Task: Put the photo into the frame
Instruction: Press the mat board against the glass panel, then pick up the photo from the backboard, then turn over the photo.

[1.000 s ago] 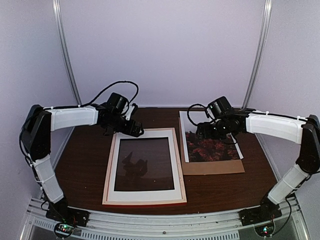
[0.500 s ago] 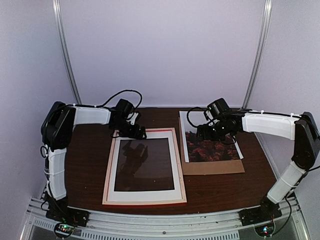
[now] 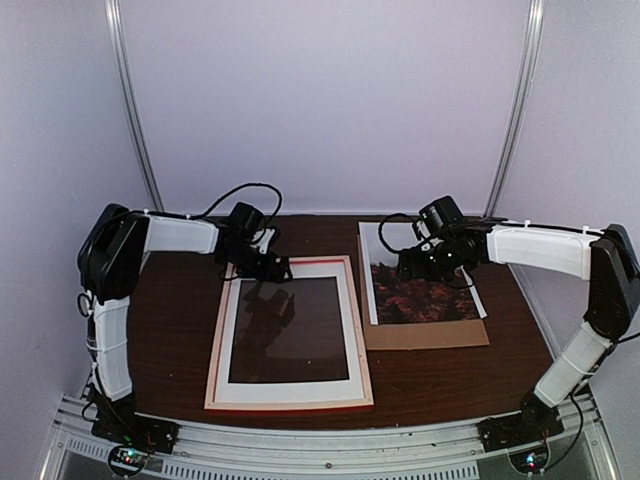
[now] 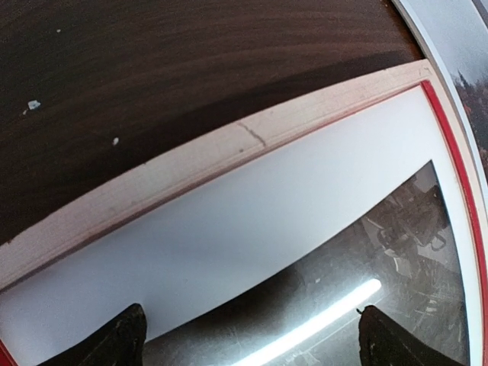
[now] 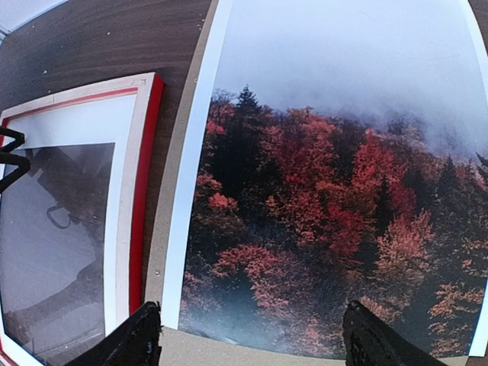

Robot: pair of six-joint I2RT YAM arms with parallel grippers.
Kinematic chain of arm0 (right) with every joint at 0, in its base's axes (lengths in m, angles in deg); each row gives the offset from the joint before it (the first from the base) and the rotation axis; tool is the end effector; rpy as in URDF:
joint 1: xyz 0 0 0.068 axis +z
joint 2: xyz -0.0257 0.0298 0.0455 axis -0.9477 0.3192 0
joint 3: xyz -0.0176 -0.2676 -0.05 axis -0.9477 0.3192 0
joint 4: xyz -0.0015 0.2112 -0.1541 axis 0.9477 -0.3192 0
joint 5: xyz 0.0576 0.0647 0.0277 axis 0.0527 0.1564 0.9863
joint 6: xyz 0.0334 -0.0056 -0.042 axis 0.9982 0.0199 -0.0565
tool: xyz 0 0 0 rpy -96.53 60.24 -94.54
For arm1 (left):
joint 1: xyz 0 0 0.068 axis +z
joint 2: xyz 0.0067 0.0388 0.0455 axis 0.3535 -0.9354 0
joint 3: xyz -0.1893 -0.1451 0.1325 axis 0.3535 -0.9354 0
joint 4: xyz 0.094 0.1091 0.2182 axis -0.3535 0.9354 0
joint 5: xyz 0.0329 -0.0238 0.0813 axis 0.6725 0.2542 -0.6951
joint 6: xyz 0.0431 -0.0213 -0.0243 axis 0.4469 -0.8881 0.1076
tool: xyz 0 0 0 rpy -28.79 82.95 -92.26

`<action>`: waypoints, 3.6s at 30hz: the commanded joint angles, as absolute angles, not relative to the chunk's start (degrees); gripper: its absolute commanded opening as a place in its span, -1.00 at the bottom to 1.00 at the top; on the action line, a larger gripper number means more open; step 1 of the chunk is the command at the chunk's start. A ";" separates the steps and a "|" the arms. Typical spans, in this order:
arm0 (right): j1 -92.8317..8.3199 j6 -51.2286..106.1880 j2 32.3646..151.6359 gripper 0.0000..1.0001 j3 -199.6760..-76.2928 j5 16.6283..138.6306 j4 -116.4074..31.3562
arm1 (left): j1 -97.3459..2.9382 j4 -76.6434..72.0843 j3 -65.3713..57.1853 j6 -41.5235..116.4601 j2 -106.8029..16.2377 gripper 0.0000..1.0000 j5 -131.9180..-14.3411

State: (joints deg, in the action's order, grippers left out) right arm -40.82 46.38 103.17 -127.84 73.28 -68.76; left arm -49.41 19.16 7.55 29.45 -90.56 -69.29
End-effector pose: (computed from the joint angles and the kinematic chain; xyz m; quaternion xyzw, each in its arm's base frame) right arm 0.2927 0.1753 0.2324 -0.0491 0.9483 0.1713 0.2625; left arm 0.3886 -0.2213 0.1512 0.1061 0.9461 -0.2103 0.2225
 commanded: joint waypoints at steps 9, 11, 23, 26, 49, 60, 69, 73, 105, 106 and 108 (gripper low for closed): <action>-55.23 45.20 96.83 0.63 -122.82 74.09 -71.72 | -49.43 14.81 -0.31 27.38 -77.29 0.95 -67.84; -58.50 45.07 96.74 0.63 -121.74 75.18 -71.56 | -49.52 14.21 -1.09 27.19 -75.59 0.95 -66.40; -75.64 46.99 102.41 0.49 -115.09 87.91 -65.33 | -52.82 13.16 -2.59 27.56 -71.31 0.95 -63.01; -77.70 47.29 102.66 0.46 -112.67 88.97 -64.17 | -53.11 12.87 -2.90 27.47 -71.38 0.95 -62.55; -79.72 48.04 98.91 -0.32 -103.30 97.24 -60.62 | -53.66 12.56 -2.92 27.24 -72.49 0.95 -61.78; -79.73 47.31 97.74 -0.52 -102.36 97.60 -60.05 | -53.66 12.55 -2.60 27.08 -73.32 0.95 -62.10; -79.73 45.91 93.98 -1.00 -104.91 96.14 -63.88 | -53.66 13.03 -2.37 26.88 -73.30 0.95 -62.37; -79.73 44.92 91.23 -1.00 -107.29 95.36 -67.15 | -53.66 13.17 -2.18 26.73 -73.32 0.95 -62.50; -35.63 28.82 103.72 -1.00 -171.20 57.70 -122.87 | -53.66 19.76 3.37 21.77 -75.44 0.95 -65.10; -33.77 28.62 105.38 -1.00 -171.71 58.17 -122.76 | -53.66 20.03 3.44 21.75 -75.46 0.95 -65.26; -29.94 28.23 108.04 -1.00 -172.47 59.70 -122.20 | -53.66 20.42 3.37 21.71 -75.50 0.95 -65.81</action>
State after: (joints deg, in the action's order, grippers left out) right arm -35.96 29.75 104.11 -170.44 60.78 -118.62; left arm -53.39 19.66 1.71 22.28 -74.67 -65.05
